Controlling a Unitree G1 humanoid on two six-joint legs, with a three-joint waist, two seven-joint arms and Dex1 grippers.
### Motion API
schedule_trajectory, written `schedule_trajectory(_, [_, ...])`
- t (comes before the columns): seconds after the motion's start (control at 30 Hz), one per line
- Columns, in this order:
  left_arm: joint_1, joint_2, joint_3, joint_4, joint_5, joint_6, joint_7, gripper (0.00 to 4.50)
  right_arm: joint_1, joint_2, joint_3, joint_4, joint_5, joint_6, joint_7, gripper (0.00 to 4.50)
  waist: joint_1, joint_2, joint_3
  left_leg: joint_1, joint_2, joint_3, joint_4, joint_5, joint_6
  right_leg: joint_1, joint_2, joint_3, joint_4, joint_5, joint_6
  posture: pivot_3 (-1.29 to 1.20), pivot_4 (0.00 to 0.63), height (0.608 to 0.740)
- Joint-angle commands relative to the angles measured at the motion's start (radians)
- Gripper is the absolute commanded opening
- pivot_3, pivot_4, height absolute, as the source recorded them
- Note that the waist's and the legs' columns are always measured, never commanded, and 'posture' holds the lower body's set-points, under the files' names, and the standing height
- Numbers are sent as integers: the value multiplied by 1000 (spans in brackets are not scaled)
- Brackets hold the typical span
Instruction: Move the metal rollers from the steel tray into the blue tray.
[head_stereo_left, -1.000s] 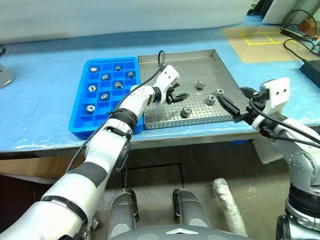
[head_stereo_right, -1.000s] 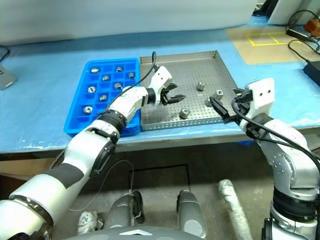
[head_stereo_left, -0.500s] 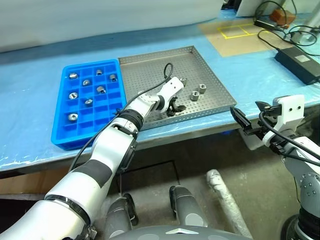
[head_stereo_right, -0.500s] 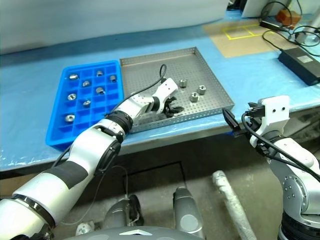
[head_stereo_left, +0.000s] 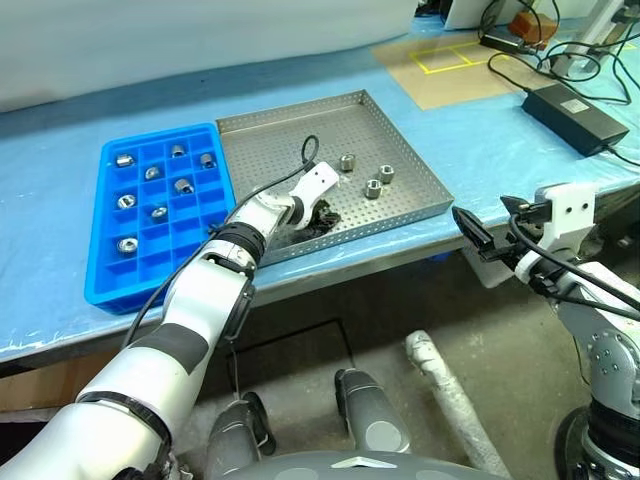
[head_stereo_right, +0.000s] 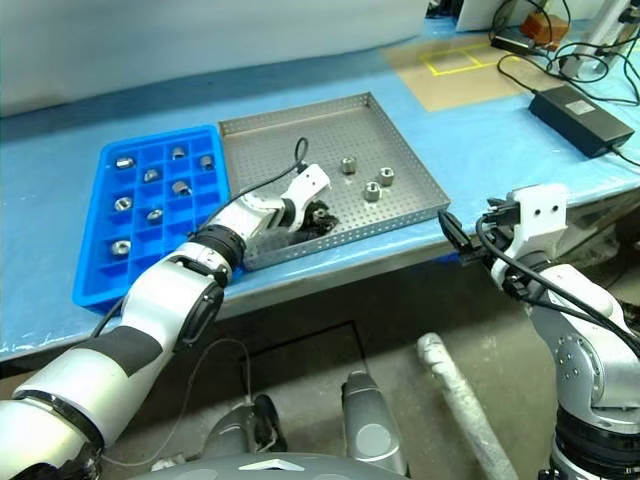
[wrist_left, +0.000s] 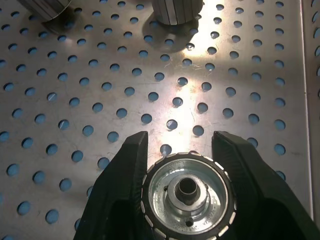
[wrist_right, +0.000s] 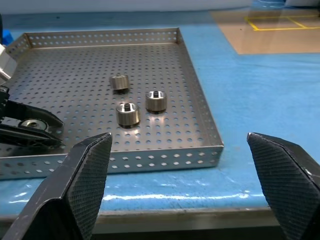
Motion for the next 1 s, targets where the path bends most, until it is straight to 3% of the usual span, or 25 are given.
schedule_trajectory(0.03, [-4,21,81,-78,-90,69,-50,1735,-73,-13,47,46,-10,-47,27,4500,3,0,0,0,0,0,0,0,0,0,0,0,0,0,0,-561,150,740])
schedule_trajectory(0.2, [28,36,203,-270,-239,171,-60,1735,-203,52,167,138,-13,-80,46,4500,26,0,0,-2,0,-1,0,0,0,-1,-1,-1,1,0,-1,-441,150,740])
schedule_trajectory(0.37, [225,16,228,-655,-217,134,220,1735,-354,164,360,288,-65,-151,110,4500,73,1,0,-3,3,-2,0,0,0,-3,0,-3,4,0,-1,-254,150,740])
schedule_trajectory(0.57, [483,5,203,-1144,-142,162,471,1735,-479,217,455,490,-134,-261,205,4500,194,-1,1,-8,3,-4,2,2,-2,-12,0,-4,15,0,-2,-114,150,740])
schedule_trajectory(0.77, [622,28,166,-1346,-98,214,549,1735,-525,248,485,593,-163,-321,282,4500,313,0,0,-6,5,-4,1,5,-8,-12,0,-4,19,-1,-3,-31,150,740])
schedule_trajectory(1.0, [762,29,143,-1485,-48,359,639,1735,-534,272,507,647,-190,-350,330,4500,334,0,0,-5,5,-2,1,6,-14,-12,0,-2,19,-1,-3,17,150,740])
